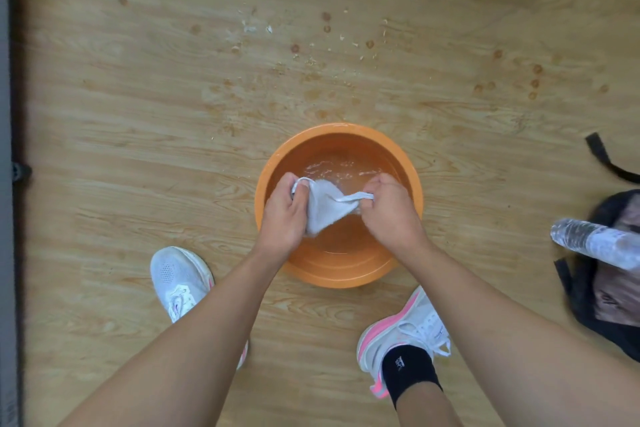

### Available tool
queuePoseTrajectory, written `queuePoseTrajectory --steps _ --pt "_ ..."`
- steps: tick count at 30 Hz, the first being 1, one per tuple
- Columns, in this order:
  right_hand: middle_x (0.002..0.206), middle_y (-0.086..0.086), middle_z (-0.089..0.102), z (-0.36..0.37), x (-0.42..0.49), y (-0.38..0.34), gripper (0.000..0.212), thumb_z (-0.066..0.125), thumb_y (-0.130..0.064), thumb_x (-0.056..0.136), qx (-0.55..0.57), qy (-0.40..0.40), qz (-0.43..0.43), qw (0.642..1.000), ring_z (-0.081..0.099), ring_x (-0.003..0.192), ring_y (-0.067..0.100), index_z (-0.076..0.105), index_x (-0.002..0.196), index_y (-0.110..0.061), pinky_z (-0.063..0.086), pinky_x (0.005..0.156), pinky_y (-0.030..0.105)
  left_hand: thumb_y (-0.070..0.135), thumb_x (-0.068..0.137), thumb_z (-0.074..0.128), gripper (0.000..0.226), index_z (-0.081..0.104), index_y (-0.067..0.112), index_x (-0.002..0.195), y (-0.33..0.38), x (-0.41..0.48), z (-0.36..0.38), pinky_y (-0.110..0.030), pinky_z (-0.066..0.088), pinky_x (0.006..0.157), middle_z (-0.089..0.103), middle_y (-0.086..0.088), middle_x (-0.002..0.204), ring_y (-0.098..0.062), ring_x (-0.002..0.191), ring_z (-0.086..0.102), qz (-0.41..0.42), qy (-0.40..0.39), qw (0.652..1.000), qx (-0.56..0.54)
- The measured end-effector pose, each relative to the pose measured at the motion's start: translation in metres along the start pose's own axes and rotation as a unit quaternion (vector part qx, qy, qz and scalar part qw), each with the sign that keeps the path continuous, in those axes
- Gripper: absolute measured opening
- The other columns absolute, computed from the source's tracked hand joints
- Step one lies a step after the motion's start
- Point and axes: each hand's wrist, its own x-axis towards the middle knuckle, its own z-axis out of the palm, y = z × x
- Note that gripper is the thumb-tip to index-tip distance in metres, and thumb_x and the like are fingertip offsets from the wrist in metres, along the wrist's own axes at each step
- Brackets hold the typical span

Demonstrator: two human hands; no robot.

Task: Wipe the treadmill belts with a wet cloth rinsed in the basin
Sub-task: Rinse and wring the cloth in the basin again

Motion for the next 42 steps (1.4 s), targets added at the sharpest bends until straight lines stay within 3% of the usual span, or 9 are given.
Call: queuePoseTrajectory --steps 6,10,13,16,22,27,30,37,42 --pt "0.064 0.001 0.042 -0.015 -0.014 -0.011 0.02 0.049 -0.02 0.084 0.145 0.01 0.009 0.989 0.038 0.059 0.014 0.046 0.073 -0.003 0.033 0.058 0.039 0.026 0.104 0.051 0.007 0.048 0.023 0.109 -0.014 0.005 -0.011 -0.028 0.044 0.074 0.058 0.005 0.094 -0.003 0.08 0.054 -0.04 0.011 0.999 -0.016" --pt "0.111 -0.003 0.071 0.007 0.004 0.002 0.042 0.076 -0.039 0.09 -0.077 -0.095 -0.023 0.992 0.065 0.103 0.019 0.063 0.127 -0.024 0.049 0.086 0.036 0.01 0.09 0.066 0.066 0.035 0.025 0.145 -0.019 0.022 0.0 -0.034 0.049 0.099 0.051 -0.002 0.132 -0.02 0.119 0.057 -0.012 -0.144 0.984 0.104" --pt "0.142 0.011 0.059 0.035 0.022 0.015 0.072 0.082 -0.04 0.088 -0.203 -0.152 -0.052 0.966 0.057 0.131 0.034 0.05 0.15 -0.021 0.048 0.104 0.042 0.021 0.087 0.073 0.079 0.032 0.021 0.154 -0.026 0.039 0.021 -0.045 0.04 0.108 0.034 -0.012 0.139 -0.035 0.129 0.042 0.086 -0.186 0.908 0.365" --pt "0.122 0.012 0.067 0.06 0.04 0.031 0.041 0.077 -0.038 0.092 -0.27 -0.146 -0.04 0.951 0.066 0.112 0.036 0.065 0.126 -0.019 0.051 0.087 0.04 0.032 0.094 0.069 0.057 0.042 0.018 0.143 -0.042 0.053 0.034 -0.048 0.039 0.103 0.034 -0.015 0.142 -0.037 0.132 0.039 0.092 -0.171 0.832 0.519" --pt "0.076 0.002 0.068 0.057 0.065 0.026 0.01 0.069 -0.013 0.083 0.055 0.03 0.149 0.987 0.066 0.078 0.028 0.074 0.091 -0.012 0.044 0.067 0.027 0.003 0.088 0.066 0.028 0.069 0.017 0.112 -0.051 0.064 0.036 -0.034 0.054 0.089 0.074 -0.007 0.109 -0.027 0.104 0.07 -0.063 -0.091 0.991 0.077" --pt "0.071 -0.005 0.071 0.064 0.03 0.011 0.015 0.068 -0.02 0.084 0.229 -0.024 0.119 0.966 0.062 0.055 0.016 0.068 0.098 -0.024 0.043 0.049 0.024 0.014 0.086 0.057 0.017 0.069 0.018 0.097 -0.052 0.065 0.035 -0.034 0.054 0.067 0.076 -0.006 0.094 -0.026 0.078 0.069 -0.225 -0.023 0.944 -0.239" --pt "0.078 -0.002 0.075 0.065 0.023 0.01 0.021 0.077 -0.037 0.089 0.397 -0.029 0.179 0.9 0.067 0.07 0.017 0.07 0.096 -0.019 0.05 0.063 0.03 0.037 0.103 0.046 0.03 0.066 0.016 0.112 -0.056 0.066 0.048 -0.029 0.043 0.059 0.069 -0.007 0.093 -0.026 0.073 0.061 -0.241 -0.041 0.951 -0.188" --pt "0.103 0.008 0.074 0.091 0.049 0.0 0.019 0.061 -0.022 0.103 0.27 0.084 0.148 0.948 0.065 0.084 0.022 0.066 0.119 -0.015 0.044 0.066 0.024 0.039 0.113 0.036 0.042 0.063 0.01 0.126 -0.042 0.052 0.086 -0.019 0.036 0.037 0.063 -0.012 0.067 -0.024 0.045 0.057 -0.295 -0.079 0.939 -0.158" --pt "0.061 0.007 0.063 0.077 0.058 -0.008 0.037 0.079 -0.047 0.091 0.227 -0.038 0.143 0.962 0.048 0.033 0.011 0.065 0.084 -0.013 0.031 0.033 0.021 0.038 0.11 0.042 0.039 0.071 0.012 0.104 -0.043 0.041 0.055 -0.019 0.032 0.039 0.061 -0.008 0.058 -0.021 0.041 0.052 -0.269 -0.002 0.942 -0.2"
